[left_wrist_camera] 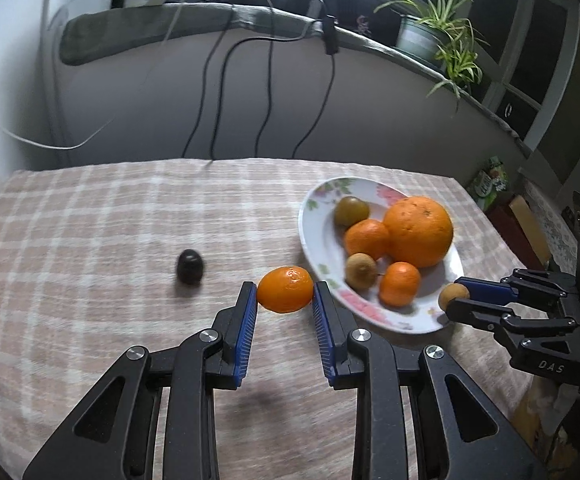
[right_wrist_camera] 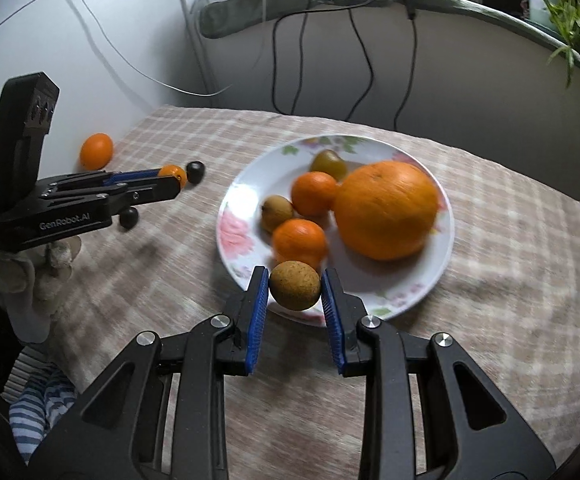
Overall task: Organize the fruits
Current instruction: 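Lift the small kiwi with the right gripper and carry it over the plate, then open the right gripper to release the small kiwi onto the plate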
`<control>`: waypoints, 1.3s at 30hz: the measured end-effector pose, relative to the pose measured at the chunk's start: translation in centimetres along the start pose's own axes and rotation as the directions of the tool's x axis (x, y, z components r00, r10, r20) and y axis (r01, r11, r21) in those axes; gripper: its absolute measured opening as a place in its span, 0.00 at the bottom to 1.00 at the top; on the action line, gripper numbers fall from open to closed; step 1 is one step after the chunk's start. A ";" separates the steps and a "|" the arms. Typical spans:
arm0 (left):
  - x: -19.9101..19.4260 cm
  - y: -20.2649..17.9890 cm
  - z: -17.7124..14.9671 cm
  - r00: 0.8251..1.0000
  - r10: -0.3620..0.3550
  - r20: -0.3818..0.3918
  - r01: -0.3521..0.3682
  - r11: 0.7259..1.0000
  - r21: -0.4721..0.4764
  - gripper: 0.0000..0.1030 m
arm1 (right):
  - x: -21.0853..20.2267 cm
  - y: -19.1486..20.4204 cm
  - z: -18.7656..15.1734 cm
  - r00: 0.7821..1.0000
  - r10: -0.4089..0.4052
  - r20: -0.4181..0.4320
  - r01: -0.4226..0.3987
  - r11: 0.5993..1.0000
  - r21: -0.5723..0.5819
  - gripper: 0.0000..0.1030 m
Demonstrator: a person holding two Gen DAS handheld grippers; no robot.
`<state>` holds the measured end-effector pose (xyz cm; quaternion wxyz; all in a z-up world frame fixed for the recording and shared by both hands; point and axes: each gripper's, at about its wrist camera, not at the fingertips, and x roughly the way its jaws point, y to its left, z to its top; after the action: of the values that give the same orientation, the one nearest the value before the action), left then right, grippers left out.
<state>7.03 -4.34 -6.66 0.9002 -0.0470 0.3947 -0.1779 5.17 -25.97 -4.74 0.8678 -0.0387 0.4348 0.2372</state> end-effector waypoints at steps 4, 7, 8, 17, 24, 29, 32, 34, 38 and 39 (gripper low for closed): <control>0.5 -0.9 0.2 1.000 -0.011 -0.010 0.011 1.000 0.016 0.26 | -0.2 -1.0 -0.2 1.000 -0.013 0.004 0.013 1.000 0.014 0.28; 0.9 -1.6 0.3 1.000 -0.017 -0.017 0.017 0.999 0.028 0.26 | -0.1 -1.6 -0.3 1.000 -0.021 0.002 0.021 1.000 0.021 0.28; 1.0 -1.8 0.4 1.000 -0.017 -0.019 0.018 0.999 0.032 0.26 | -0.2 -1.7 -0.3 1.000 -0.023 0.001 0.023 0.999 0.022 0.28; 1.9 -3.3 0.7 0.999 -0.028 -0.036 0.030 0.998 0.059 0.26 | -0.2 -2.4 -0.6 1.000 -0.027 0.003 0.027 0.999 0.028 0.28; 2.4 -3.9 0.9 0.999 -0.030 -0.041 0.033 0.997 0.063 0.26 | 0.2 -2.6 -0.5 1.000 -0.028 0.005 0.028 0.999 0.029 0.28; 2.6 -4.1 1.0 0.998 -0.035 -0.045 0.038 0.997 0.065 0.26 | 0.4 -2.5 -0.4 1.000 -0.026 0.002 0.026 0.999 0.024 0.28; 2.6 -4.2 1.0 0.998 -0.038 -0.045 0.041 0.997 0.065 0.26 | 0.5 -2.5 -0.4 1.000 -0.027 0.003 0.027 0.999 0.023 0.28; 2.5 -4.3 1.1 0.998 -0.037 -0.043 0.040 0.997 0.068 0.27 | 0.5 -2.4 -0.3 1.000 -0.026 0.007 0.025 0.999 0.021 0.28; 2.4 -4.4 1.1 0.998 -0.042 -0.037 0.044 0.997 0.070 0.40 | 0.5 -2.5 -0.3 0.999 -0.030 0.013 0.029 0.999 0.023 0.28; 2.3 -4.5 1.1 0.998 -0.043 -0.036 0.045 0.996 0.072 0.41 | 0.5 -2.5 -0.2 0.999 -0.028 0.015 0.028 0.999 0.025 0.28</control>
<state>8.01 -9.42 -6.51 0.8903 -0.0198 0.4021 -0.2127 6.35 -28.08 -5.61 0.8749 -0.0322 0.4303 0.2199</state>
